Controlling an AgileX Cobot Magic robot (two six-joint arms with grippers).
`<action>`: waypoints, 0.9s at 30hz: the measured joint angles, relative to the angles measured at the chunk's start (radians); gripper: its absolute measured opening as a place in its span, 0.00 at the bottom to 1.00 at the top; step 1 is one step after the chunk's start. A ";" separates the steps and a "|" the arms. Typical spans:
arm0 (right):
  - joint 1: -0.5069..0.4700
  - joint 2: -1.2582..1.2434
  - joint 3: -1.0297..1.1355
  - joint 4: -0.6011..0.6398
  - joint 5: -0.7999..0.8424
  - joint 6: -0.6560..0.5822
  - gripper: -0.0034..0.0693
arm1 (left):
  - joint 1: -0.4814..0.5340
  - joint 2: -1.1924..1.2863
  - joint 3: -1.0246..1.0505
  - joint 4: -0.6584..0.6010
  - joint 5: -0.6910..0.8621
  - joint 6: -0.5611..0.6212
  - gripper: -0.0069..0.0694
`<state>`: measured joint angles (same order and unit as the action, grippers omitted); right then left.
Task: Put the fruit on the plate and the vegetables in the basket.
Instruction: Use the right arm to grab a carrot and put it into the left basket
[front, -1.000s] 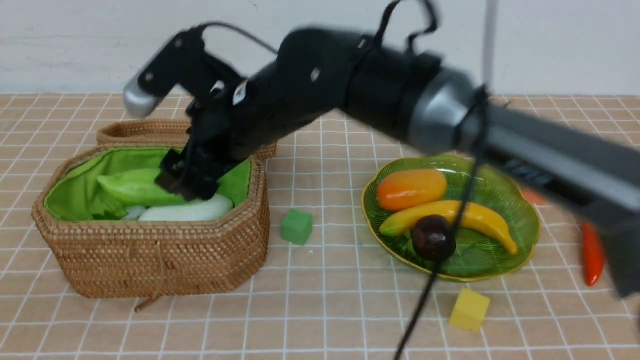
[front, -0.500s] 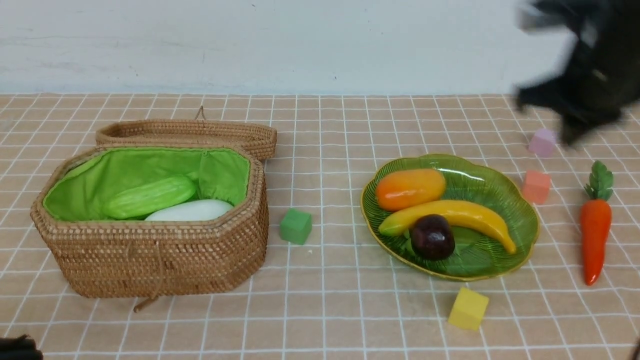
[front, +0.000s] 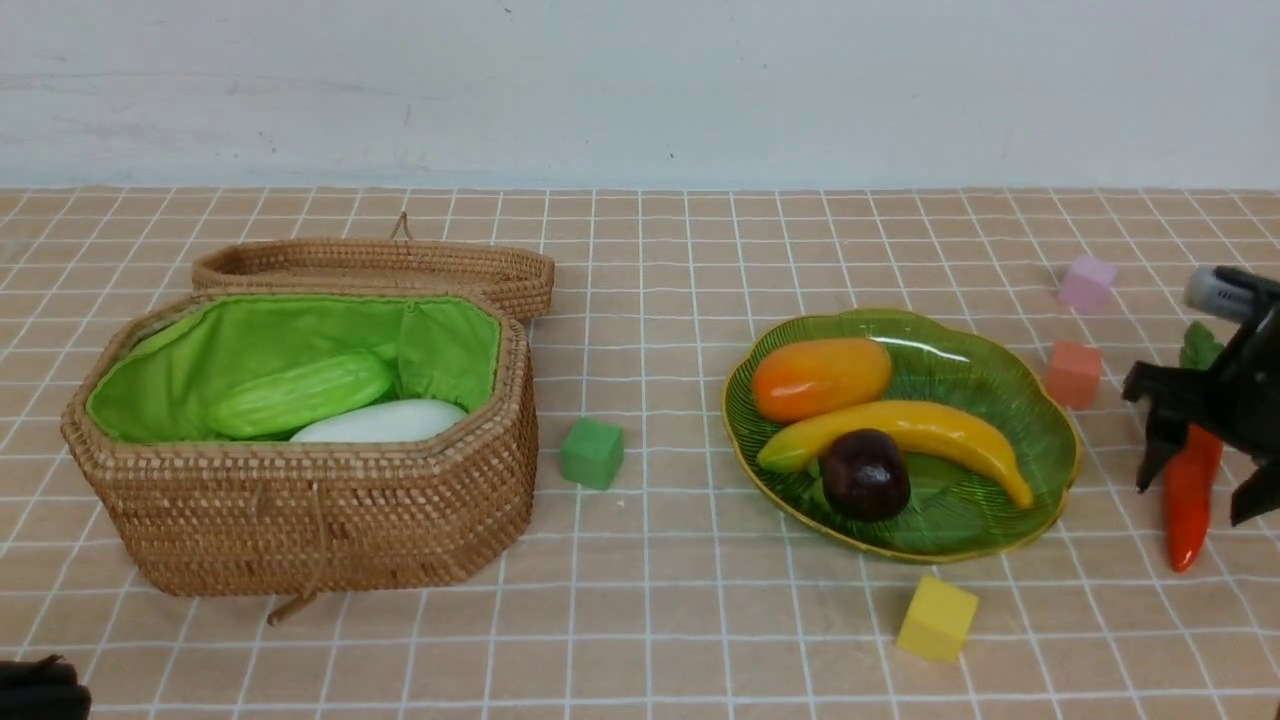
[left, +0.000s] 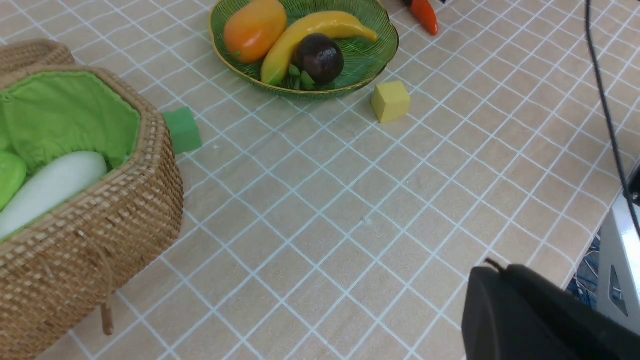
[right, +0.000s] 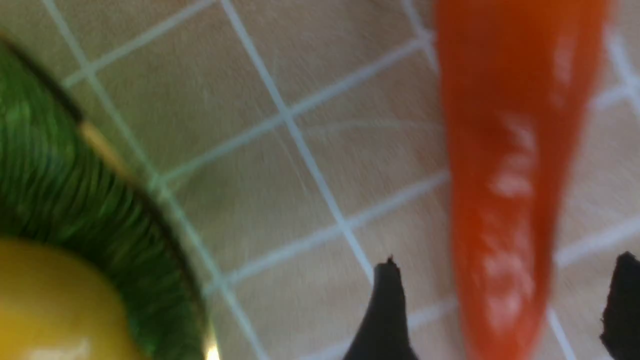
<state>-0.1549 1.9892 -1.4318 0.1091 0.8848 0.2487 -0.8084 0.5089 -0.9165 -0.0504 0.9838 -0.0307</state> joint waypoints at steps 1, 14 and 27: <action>0.000 0.013 0.000 0.000 -0.012 -0.002 0.78 | 0.000 0.000 0.000 0.000 -0.001 0.000 0.07; 0.004 0.046 -0.010 -0.031 0.006 -0.057 0.44 | 0.000 0.000 0.000 0.081 0.050 -0.119 0.07; 0.512 -0.280 -0.157 0.301 -0.024 -0.632 0.44 | 0.000 0.000 0.000 0.456 0.202 -0.508 0.07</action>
<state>0.3571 1.7093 -1.5885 0.4099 0.8606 -0.3832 -0.8084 0.5089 -0.9165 0.4055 1.1859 -0.5389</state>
